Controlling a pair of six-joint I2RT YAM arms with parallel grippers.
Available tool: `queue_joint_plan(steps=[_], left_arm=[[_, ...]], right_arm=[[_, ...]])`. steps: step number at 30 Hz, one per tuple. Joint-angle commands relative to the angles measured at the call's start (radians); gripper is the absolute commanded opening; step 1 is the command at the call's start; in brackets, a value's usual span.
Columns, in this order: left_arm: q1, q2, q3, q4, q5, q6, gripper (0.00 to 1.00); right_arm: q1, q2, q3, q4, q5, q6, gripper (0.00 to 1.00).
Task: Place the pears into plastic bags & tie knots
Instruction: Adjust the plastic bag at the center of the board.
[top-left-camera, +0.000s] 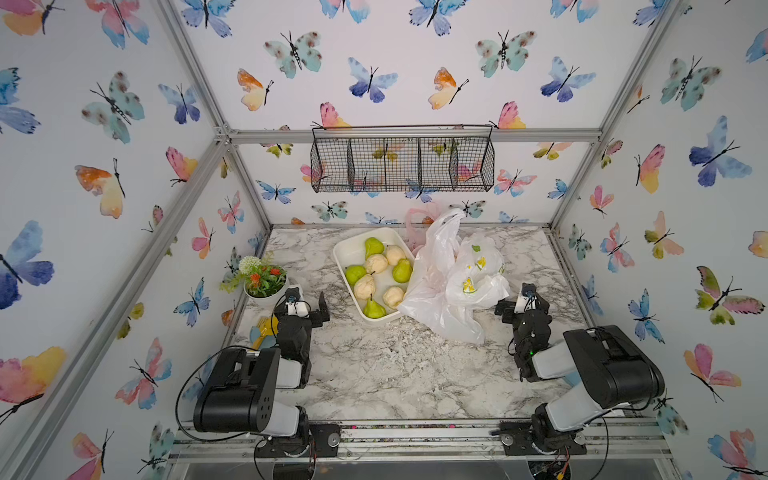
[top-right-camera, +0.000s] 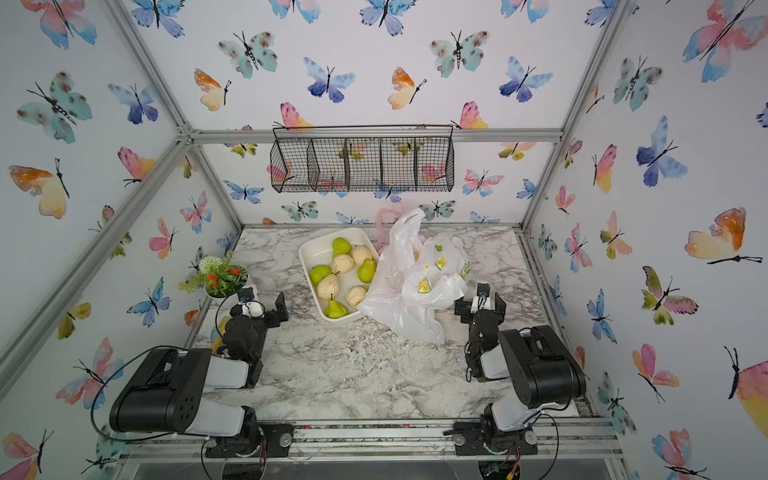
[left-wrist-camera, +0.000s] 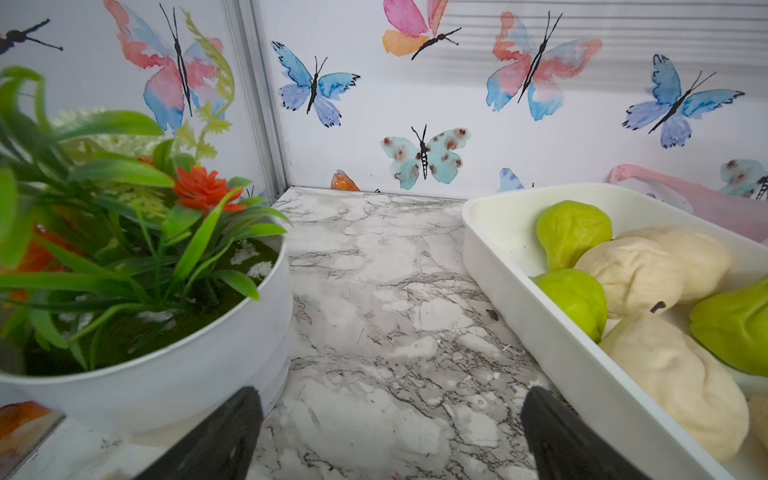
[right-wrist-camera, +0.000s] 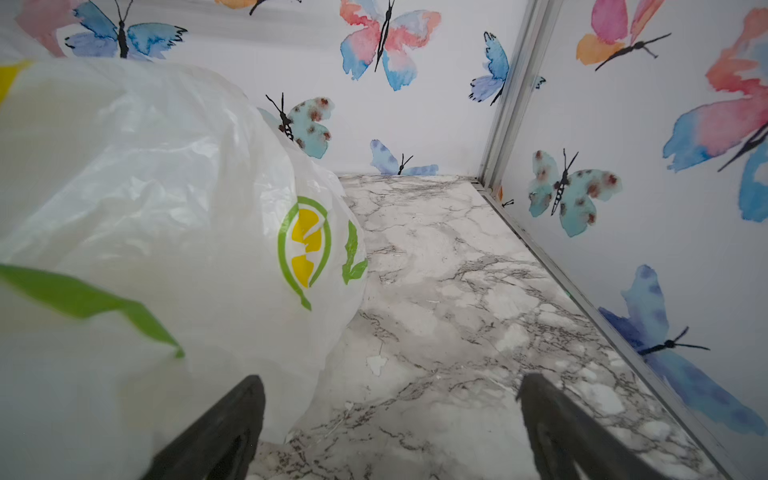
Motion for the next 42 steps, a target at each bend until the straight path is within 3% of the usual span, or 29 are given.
queue_joint_plan(steps=[1,24,28,30,32,35,37,38,39,40,42], left_arm=[[-0.003,0.009,0.002,0.023,-0.002,0.010,0.98],[-0.006,0.009,-0.001,0.030,-0.010,0.010,0.98],[-0.091,-0.190,-0.021,-0.074,-0.182,0.053,0.98],[-0.142,-0.356,0.002,-0.266,-0.263,0.030,0.98],[-0.148,-0.481,0.056,-0.497,-0.251,-0.071,0.99],[-0.152,-0.557,0.151,-0.710,-0.247,-0.204,0.98],[-0.148,-0.556,0.233,-0.830,-0.231,-0.285,0.99],[-0.148,-0.546,0.293,-0.938,-0.247,-0.378,0.99],[-0.145,-0.529,0.360,-1.058,-0.263,-0.496,0.98],[-0.129,-0.511,0.408,-1.114,-0.216,-0.535,0.98],[-0.051,-0.474,0.465,-1.102,0.067,-0.504,0.99]], right_arm=[[-0.006,-0.004,0.009,0.002,-0.006,0.007,0.98],[-0.020,-0.005,0.019,-0.020,-0.029,0.015,0.98],[-0.014,-0.077,-0.035,0.055,-0.017,-0.014,0.98],[0.035,-0.266,0.009,-0.245,0.041,0.007,0.98],[0.041,-0.414,0.135,-0.650,0.028,0.120,0.98],[0.044,-0.492,0.336,-1.115,0.036,0.317,0.98],[0.043,-0.505,0.409,-1.229,-0.063,0.350,0.98],[0.043,-0.503,0.428,-1.257,-0.081,0.444,0.98],[0.037,-0.495,0.443,-1.256,-0.174,0.463,1.00],[0.033,-0.483,0.452,-1.235,-0.310,0.424,1.00],[0.033,-0.423,0.514,-1.284,-0.430,0.433,0.88]])
